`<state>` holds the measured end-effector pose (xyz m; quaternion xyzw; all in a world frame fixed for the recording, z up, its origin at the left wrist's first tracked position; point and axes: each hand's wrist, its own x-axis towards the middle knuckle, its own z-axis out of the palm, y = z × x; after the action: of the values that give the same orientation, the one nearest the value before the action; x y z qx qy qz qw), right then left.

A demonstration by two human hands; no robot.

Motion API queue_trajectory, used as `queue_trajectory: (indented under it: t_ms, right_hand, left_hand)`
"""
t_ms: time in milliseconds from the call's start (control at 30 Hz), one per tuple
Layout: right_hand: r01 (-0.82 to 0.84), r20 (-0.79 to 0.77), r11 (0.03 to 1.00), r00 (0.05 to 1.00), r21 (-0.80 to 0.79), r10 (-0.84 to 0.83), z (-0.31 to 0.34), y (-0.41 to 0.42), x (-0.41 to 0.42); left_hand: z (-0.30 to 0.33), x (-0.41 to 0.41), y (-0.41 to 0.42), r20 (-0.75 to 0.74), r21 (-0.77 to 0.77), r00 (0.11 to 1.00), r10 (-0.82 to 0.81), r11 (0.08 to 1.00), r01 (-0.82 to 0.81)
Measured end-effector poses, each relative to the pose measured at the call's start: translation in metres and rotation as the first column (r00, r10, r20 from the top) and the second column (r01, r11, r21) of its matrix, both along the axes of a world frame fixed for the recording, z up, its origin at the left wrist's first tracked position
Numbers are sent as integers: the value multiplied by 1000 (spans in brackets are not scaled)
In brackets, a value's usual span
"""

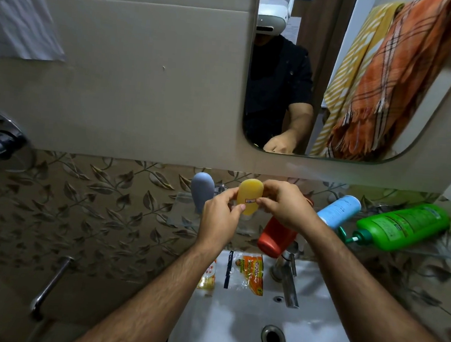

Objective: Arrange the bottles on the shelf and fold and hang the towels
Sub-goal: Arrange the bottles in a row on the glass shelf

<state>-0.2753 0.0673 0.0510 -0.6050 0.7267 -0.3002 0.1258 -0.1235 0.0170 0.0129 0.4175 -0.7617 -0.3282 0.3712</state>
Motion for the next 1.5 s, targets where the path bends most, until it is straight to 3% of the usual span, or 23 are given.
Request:
queue_trajectory:
  t_ms: [333,500,700,800,933,1167,1333,1500]
  right_hand:
    - [13,37,1000,999,8,-13,-1,-2,2]
    - [20,-16,1000,1000,15,-20,1,0,5]
    - [91,-100,994,990,-68,-97,7,14,-3]
    - [109,-223,991,967,-74,-123,9,31,-16]
    - [90,-359,996,930,-6,-86,4,52,-24]
    - [0,-513,998,858,71,36,-20,75,-19]
    - [25,-558,992,829,122,48,-28,82,-17]
    - [-19,-533,999,846,39,36,-36,83,-28]
  left_hand:
    - [-1,-4,-1,19,-10,1000,3,1000,-2]
    - [-6,-3,4,72,-39,997,17,999,-14]
    - [-16,5,20,-59,-225,996,59,972,-71]
    - [-18,12,20,-89,-294,994,65,952,-88]
    - [-27,18,18,77,-419,995,-68,903,94]
    - [-44,8,23,383,-433,912,-145,844,317]
    - [-43,-1,25,405,-437,894,-193,818,375]
    - [-42,-6,26,365,-469,901,-234,790,395]
